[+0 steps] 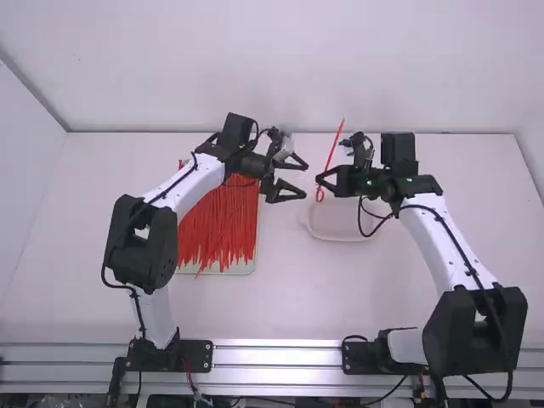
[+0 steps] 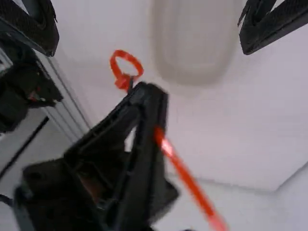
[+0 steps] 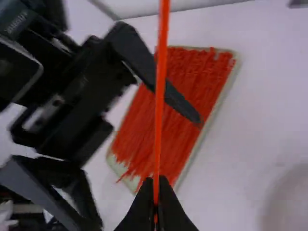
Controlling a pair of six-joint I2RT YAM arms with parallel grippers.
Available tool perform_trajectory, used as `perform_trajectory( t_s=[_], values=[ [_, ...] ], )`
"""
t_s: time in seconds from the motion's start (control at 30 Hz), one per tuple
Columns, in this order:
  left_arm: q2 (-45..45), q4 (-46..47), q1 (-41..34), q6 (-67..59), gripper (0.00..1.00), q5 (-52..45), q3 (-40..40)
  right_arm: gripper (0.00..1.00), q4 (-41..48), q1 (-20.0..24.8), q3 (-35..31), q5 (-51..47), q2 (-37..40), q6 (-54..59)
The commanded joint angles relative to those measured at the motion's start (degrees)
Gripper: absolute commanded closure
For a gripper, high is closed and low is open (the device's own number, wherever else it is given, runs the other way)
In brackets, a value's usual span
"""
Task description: Fasten the cable tie
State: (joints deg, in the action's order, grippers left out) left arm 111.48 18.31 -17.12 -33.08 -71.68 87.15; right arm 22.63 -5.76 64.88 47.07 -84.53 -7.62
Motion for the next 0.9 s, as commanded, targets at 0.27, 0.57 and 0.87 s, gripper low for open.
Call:
perform_trajectory(
  t_s=[0.27,0.57,0.87],
  values=[
    [0.2,5.3,6.1,14.2,0.01,9.7,-1.7,1.0,-9.3,0.9,-10.8,-13.4,0.9,-1.6],
    [0.2,8.2,11.3,14.0,0.01,11.8,-8.3,1.0,-21.5,0.2,-22.4,-26.9,0.9,-9.0],
    [0.2,8.2,12.0,14.0,0.01,14.4,-11.8,0.82,-30.7,-4.2,-29.6,-39.6,0.9,-12.1]
  ],
)
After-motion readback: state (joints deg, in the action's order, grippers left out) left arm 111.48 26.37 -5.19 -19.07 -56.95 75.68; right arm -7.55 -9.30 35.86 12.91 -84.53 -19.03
